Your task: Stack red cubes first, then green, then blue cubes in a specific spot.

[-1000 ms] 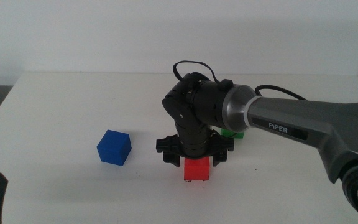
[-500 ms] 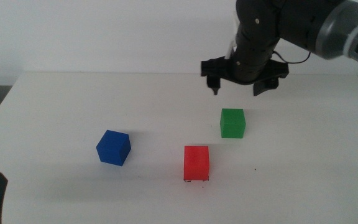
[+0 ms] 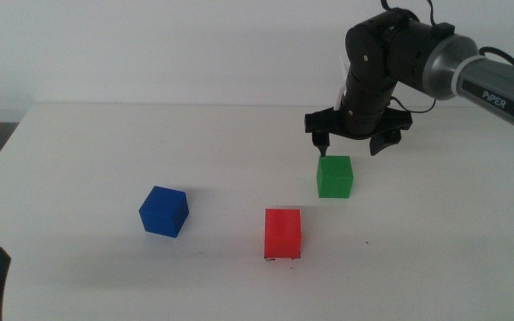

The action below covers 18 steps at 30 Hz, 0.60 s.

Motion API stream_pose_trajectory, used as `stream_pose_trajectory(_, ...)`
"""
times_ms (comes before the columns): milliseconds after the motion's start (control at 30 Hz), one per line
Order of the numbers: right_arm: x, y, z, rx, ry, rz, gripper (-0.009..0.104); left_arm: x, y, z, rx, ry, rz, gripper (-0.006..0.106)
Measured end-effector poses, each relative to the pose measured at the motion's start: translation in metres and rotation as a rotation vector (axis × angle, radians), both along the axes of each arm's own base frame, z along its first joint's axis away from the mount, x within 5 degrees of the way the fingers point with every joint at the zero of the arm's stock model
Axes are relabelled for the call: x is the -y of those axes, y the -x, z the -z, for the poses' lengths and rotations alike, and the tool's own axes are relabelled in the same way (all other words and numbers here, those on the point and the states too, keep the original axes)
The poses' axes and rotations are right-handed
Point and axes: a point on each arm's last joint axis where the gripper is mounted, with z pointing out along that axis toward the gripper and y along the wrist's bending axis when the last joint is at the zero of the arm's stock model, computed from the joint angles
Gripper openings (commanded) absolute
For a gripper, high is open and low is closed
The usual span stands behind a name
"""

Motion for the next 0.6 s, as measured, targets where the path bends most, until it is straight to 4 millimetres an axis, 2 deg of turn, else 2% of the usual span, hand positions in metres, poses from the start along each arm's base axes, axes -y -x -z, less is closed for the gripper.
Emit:
stream_pose_trajectory(333,-0.010,-0.002,0.004,0.040,-0.013,-0.032,0.085,0.000,0.000,-0.001,0.006,0.001,0.000,0.091)
stream_pose_trajectory(600,-0.013,-0.006,0.033,-0.014,0.009,-0.032,0.084,0.000,0.000,-0.001,0.007,0.001,0.000,0.091)
